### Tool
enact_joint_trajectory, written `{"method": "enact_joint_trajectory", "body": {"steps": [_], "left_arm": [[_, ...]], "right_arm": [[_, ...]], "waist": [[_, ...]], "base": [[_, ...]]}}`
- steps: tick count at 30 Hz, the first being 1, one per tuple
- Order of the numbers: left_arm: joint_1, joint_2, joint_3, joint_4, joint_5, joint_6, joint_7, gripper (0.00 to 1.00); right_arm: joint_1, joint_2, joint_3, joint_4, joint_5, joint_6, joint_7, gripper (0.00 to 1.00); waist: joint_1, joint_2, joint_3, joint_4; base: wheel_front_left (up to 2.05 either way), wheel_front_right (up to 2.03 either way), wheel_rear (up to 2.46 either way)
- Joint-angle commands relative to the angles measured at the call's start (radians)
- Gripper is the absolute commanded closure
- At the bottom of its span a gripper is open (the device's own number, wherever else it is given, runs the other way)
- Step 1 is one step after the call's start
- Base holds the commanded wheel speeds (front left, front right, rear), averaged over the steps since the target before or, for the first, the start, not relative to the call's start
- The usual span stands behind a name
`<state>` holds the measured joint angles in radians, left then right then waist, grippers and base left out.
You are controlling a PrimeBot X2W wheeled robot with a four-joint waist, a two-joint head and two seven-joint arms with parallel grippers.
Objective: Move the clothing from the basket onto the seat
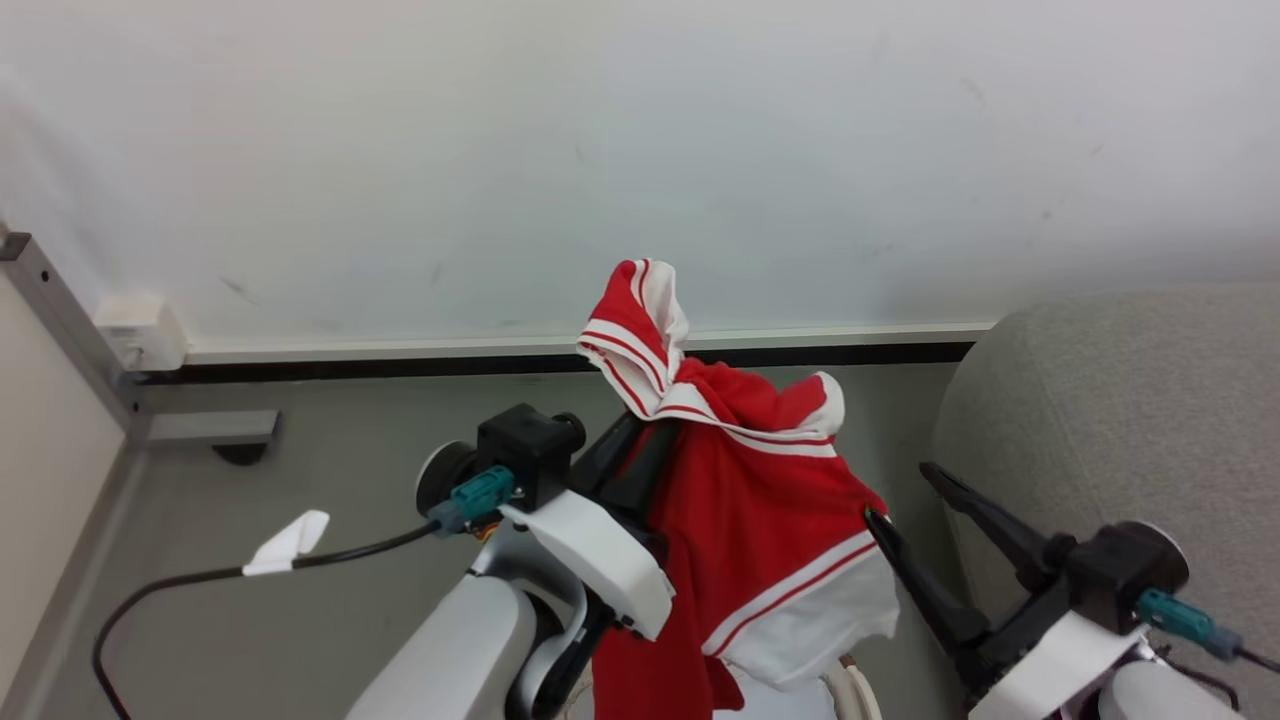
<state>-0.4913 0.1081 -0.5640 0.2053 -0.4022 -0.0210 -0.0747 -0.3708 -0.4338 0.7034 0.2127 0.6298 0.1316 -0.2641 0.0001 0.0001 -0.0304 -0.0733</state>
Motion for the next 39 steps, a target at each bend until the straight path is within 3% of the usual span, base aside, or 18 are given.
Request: {"method": "enact_joint_trajectory", "body": {"steps": [1, 10, 20, 26, 33, 39], "left_arm": [[-0.002, -0.003, -0.007, 0.002, -0.005, -0.005, -0.001, 1.00], [-0.016, -0.034, -0.089, 0.035, -0.007, -0.034, -0.010, 1.00], [-0.031, -0.054, -0.187, 0.073, -0.033, -0.050, -0.026, 1.00], [-0.040, -0.057, -0.246, 0.092, -0.055, -0.055, -0.034, 1.00], [-0.060, -0.057, -0.310, 0.101, -0.093, -0.046, -0.042, 1.00], [-0.072, -0.057, -0.344, 0.116, -0.113, -0.030, -0.051, 1.00]], "right_arm": [[-0.046, -0.022, 0.045, 0.017, 0.023, -0.002, 0.006, 0.00], [-0.259, -0.070, 0.293, 0.115, 0.130, -0.002, 0.062, 0.00], [-0.361, -0.091, 0.527, 0.191, 0.242, -0.002, 0.039, 0.00], [-0.363, -0.087, 0.575, 0.230, 0.266, -0.002, 0.047, 0.00], [-0.306, -0.081, 0.577, 0.219, 0.169, -0.002, 0.155, 0.00], [-0.315, -0.046, 0.579, 0.284, 0.143, -0.002, 0.122, 0.00]], "waist": [[-0.0001, -0.0001, 0.003, 0.014], [-0.0001, -0.0001, -0.003, 0.090], [-0.0001, -0.0001, -0.031, 0.196], [-0.0001, -0.0001, -0.045, 0.258], [-0.0001, -0.0001, -0.056, 0.306], [-0.0001, -0.0001, -0.061, 0.311]], "base": [[0.00, 0.00, 0.00], [0.00, 0.00, 0.00], [0.00, 0.00, 0.00], [0.00, 0.00, 0.00], [0.00, 0.00, 0.00], [0.00, 0.00, 0.00]]}}
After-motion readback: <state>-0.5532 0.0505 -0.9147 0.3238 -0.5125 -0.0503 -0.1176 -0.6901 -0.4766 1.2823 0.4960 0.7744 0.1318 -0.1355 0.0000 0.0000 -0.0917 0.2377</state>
